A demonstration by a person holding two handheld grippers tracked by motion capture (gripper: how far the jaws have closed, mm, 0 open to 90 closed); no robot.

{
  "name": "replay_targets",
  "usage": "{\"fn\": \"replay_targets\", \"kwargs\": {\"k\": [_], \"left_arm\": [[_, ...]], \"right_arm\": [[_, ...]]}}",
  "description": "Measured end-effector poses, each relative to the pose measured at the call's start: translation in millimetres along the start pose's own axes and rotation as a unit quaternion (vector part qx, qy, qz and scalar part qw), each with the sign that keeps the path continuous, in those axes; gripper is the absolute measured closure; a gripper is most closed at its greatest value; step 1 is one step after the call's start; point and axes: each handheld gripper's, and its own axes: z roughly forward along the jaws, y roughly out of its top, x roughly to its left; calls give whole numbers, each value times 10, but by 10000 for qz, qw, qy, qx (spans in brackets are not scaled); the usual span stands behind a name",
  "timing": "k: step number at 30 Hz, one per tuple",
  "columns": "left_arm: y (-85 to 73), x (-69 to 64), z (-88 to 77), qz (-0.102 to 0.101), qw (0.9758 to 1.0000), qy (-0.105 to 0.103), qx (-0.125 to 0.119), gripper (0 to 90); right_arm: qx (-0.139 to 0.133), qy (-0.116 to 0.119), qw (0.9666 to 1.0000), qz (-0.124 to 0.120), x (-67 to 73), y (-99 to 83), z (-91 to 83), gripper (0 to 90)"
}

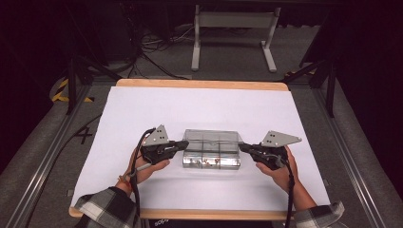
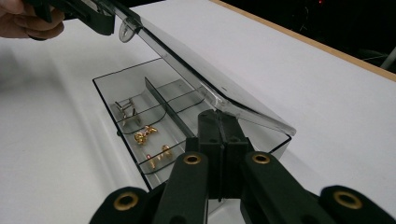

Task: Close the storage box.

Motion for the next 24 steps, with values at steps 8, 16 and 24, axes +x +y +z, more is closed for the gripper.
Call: {"fn": "replay_targets", "kwargs": {"k": [8, 16, 24], "left_arm": [[-43, -46, 21, 79, 9997, -44, 212, 878], [-101, -81, 21, 126, 9993, -50, 350, 880], [-129, -102, 11, 152, 9990, -62, 422, 880]], "right_arm": [[118, 37, 9999, -55, 27, -64, 19, 900], [257, 53, 9996, -137, 60, -122, 26, 900], [324, 54, 9993, -192, 83, -150, 15, 900]]}}
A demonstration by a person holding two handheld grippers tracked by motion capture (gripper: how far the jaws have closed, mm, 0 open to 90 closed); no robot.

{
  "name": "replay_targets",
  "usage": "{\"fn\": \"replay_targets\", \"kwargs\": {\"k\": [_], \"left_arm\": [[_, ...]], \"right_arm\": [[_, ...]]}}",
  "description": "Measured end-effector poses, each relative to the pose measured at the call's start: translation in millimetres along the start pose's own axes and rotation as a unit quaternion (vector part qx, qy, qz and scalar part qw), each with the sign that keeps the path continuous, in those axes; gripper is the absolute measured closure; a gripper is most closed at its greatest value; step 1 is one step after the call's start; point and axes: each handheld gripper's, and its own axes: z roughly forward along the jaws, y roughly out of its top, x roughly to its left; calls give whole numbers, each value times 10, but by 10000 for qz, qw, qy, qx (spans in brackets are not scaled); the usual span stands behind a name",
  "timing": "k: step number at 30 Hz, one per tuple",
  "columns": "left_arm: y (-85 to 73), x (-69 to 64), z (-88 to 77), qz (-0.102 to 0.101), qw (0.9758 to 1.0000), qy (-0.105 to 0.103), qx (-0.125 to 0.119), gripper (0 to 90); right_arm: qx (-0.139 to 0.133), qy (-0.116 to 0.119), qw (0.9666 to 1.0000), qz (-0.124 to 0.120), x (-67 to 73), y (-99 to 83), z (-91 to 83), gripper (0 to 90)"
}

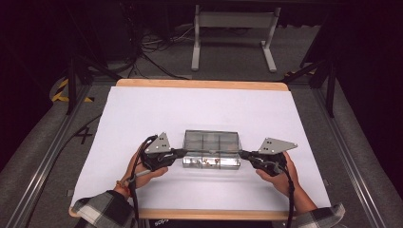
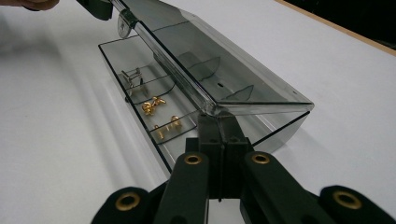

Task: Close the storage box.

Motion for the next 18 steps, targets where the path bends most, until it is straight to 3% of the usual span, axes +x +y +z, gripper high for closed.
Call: {"fn": "replay_targets", "kwargs": {"k": [18], "left_arm": [[-75, -40, 1, 136, 9996, 17, 251, 880]], "right_arm": [[173, -25, 9997, -187, 62, -75, -24, 900]]}}
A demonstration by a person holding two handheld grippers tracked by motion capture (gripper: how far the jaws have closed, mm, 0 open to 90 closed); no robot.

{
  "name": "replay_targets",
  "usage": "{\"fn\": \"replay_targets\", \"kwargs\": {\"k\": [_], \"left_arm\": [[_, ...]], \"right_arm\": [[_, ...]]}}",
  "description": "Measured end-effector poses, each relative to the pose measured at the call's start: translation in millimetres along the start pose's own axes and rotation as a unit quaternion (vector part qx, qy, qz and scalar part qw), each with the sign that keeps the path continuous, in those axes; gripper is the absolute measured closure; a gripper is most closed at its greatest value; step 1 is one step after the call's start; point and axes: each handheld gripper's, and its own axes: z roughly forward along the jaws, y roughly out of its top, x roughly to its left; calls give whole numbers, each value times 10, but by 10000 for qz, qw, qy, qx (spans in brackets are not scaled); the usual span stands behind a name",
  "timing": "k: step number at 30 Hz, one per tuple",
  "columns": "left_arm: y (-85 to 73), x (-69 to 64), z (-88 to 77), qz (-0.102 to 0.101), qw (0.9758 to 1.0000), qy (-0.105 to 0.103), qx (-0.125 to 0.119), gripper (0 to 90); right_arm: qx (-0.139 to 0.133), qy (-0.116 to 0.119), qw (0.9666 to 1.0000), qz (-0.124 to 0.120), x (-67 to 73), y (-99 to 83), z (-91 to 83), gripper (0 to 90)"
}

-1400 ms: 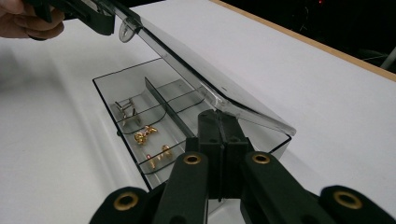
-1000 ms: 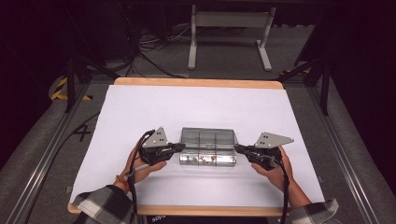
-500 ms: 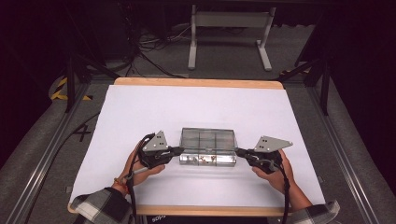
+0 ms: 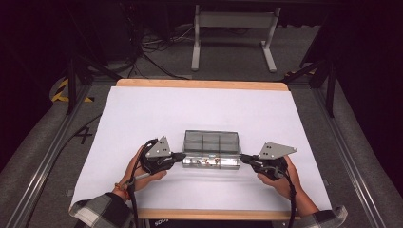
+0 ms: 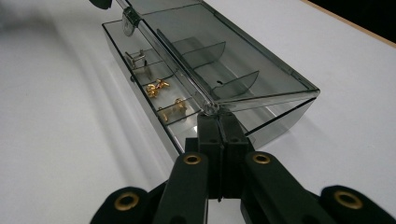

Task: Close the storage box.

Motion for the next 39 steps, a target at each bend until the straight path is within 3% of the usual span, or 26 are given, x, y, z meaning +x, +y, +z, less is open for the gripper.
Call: {"fn": "replay_targets", "kwargs": {"k": [36, 39], "left_arm": [[-162, -39, 38, 147, 9992, -46, 378, 872], [-175, -49, 37, 87, 9992, -59, 382, 872]], "right_arm": [[452, -20, 9989, -153, 85, -142, 60, 900], [455, -25, 9989, -119, 81, -155, 61, 900]]}}
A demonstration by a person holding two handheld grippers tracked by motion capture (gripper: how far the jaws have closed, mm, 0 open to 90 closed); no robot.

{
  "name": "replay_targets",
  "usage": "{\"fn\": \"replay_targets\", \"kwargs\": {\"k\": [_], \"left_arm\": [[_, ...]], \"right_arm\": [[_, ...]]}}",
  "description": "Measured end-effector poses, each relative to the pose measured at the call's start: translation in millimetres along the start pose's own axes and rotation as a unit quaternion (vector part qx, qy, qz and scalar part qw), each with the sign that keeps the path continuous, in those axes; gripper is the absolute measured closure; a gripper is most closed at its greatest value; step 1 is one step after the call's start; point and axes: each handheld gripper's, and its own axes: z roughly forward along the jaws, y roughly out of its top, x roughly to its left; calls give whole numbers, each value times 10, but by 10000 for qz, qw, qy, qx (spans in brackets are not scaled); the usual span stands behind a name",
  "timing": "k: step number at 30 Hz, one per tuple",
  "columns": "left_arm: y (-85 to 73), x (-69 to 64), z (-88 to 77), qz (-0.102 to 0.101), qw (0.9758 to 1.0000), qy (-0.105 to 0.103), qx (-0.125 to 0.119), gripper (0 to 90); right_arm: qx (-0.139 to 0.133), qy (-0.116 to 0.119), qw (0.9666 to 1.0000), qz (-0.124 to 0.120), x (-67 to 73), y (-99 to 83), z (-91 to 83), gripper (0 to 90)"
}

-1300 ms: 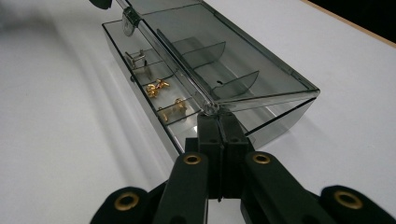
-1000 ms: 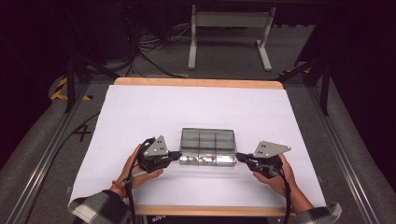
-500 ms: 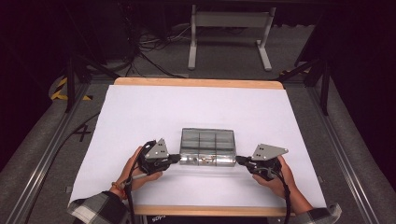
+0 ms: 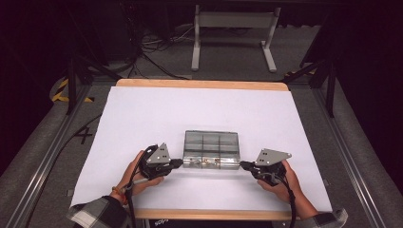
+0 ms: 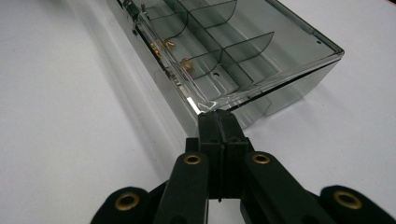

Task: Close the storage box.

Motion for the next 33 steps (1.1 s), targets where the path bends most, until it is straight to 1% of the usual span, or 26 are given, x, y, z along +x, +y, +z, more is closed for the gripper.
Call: {"fn": "replay_targets", "kwargs": {"k": [11, 12, 16, 17, 18, 21, 25, 27, 28, 31, 33], "left_arm": [[-21, -11, 9, 13, 10000, -28, 23, 858], [-21, -15, 9, 56, 10000, -7, 45, 852], [-27, -18, 9, 40, 10000, 1, 53, 849], [-33, -21, 21, 15, 10000, -3, 84, 847], [-36, -25, 32, 58, 9999, -18, 150, 845], [-40, -49, 71, 175, 9993, 56, 329, 836], [-49, -45, 77, 124, 9994, 14, 321, 836], [-52, -47, 84, 139, 9993, 36, 342, 835], [-54, -50, 89, 126, 9993, 11, 344, 834], [-49, -50, 94, 165, 9992, 59, 356, 828], [-46, -42, 96, 165, 9992, 54, 362, 828]], "right_arm": [[15, 3, 10000, 43, 8, -15, -3, 900], [11, 4, 10000, 48, 8, -19, -3, 900], [45, 21, 10000, 46, 14, -39, -8, 900], [40, 13, 10000, 57, 15, -45, -8, 900], [41, 15, 10000, 64, 15, -49, -8, 900], [46, 1, 10000, 72, 17, -55, -9, 900], [128, 20, 9999, 52, 27, -81, 22, 899], [208, -22, 9998, 30, 41, -96, 49, 898], [208, -51, 9998, 37, 46, -100, 59, 900], [216, -86, 9997, 14, 49, -100, 64, 900], [211, -99, 9997, 11, 47, -102, 67, 900]]}}
